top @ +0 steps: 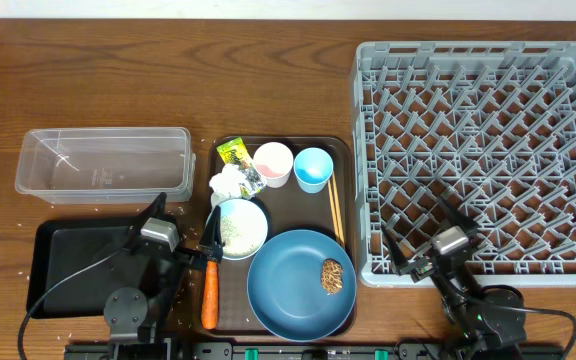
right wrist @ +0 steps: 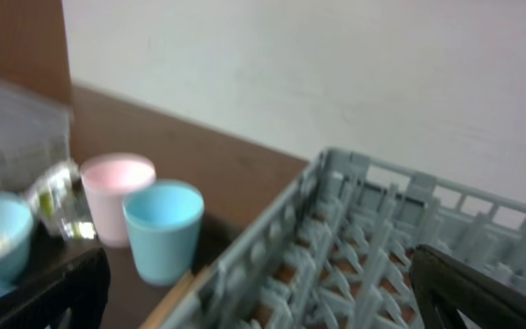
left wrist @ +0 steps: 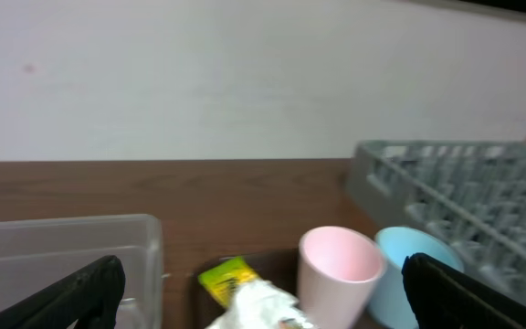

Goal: Sort waste into correct bins and load items into the dishwasher rack
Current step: 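Raise both arms from rest toward the tray of items, then grasp the pink cup on the brown tray with the left gripper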

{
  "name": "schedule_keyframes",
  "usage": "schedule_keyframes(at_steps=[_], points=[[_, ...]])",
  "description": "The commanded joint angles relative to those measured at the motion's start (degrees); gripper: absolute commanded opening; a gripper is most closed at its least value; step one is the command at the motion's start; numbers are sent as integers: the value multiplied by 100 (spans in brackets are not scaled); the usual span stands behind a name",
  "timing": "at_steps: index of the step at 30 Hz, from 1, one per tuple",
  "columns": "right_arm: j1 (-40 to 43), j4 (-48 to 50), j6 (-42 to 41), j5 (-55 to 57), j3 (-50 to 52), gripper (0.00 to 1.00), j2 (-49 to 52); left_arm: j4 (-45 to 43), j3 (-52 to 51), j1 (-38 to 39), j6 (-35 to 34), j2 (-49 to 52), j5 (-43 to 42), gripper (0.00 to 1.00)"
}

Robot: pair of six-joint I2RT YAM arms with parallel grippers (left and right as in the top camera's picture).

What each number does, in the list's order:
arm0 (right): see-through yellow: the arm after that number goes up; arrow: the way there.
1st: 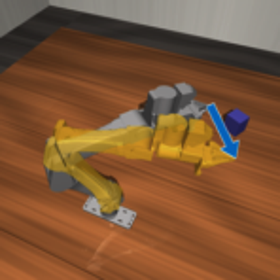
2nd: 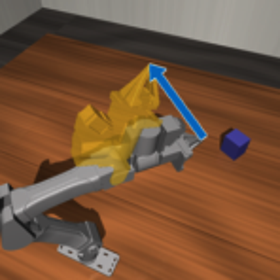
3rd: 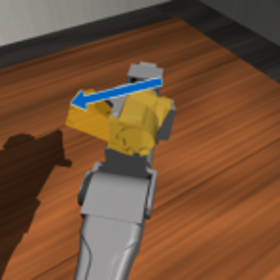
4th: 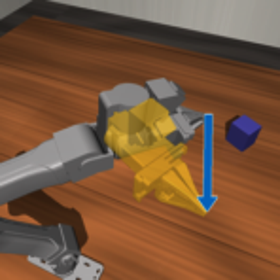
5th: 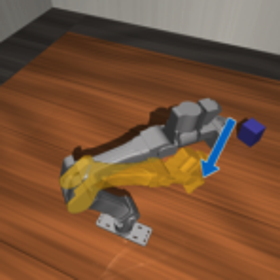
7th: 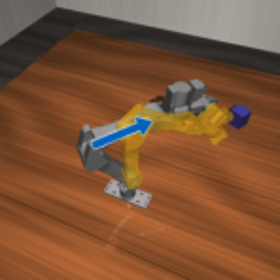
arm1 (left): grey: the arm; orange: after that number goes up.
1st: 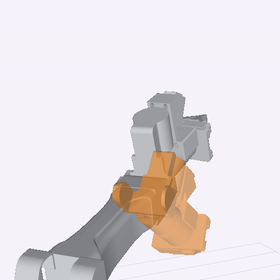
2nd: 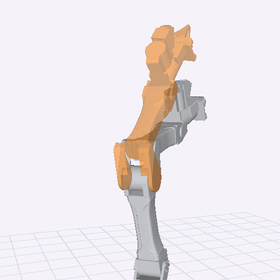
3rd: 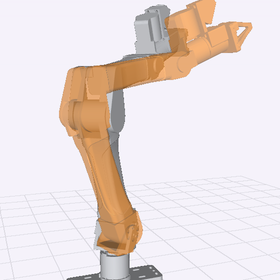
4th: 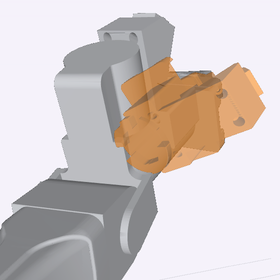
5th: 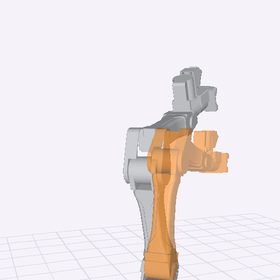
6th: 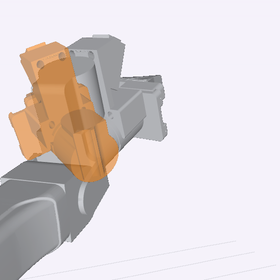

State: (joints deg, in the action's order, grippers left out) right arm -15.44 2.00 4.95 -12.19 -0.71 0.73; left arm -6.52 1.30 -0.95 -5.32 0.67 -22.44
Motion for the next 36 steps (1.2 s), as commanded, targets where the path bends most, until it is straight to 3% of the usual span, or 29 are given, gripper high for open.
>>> schedule_keyframes(at_steps=[1, 5, 8, 12, 18, 22, 30, 33, 36], points=[[76, 15, -850, -57, -350, 99, -7, -37, 754, 13, -286, 11, -393, 98], [76, -496, -802, 234, -1139, 99, 177, 551, 1742, 13, -96, 476, -396, 98], [79, -920, -568, 297, -1781, 99, 680, 1565, 2743, 13, -98, 1314, -417, 98], [81, -1690, -669, 295, -2774, 99, 1904, 2754, 4186, 13, -96, 2817, -420, 98], [81, -3088, -660, 291, -4594, 99, 4057, 4249, 6371, 15, -94, 5090, -1405, 98], [79, -3952, -658, 247, -5829, 99, 5340, 5265, 7501, 17, -79, 6188, -1491, 98], [87, -4450, -737, -389, -6481, 99, 6391, 5346, 7637, 39, -337, 7025, -1971, 98], [326, -4621, -2083, 225, -6481, 99, 6592, 5464, 7639, 354, -334, 7285, -1491, 98], [776, -4868, -3060, 295, -6481, 99, 6714, 5650, 7639, 960, -334, 7493, -339, 98]])
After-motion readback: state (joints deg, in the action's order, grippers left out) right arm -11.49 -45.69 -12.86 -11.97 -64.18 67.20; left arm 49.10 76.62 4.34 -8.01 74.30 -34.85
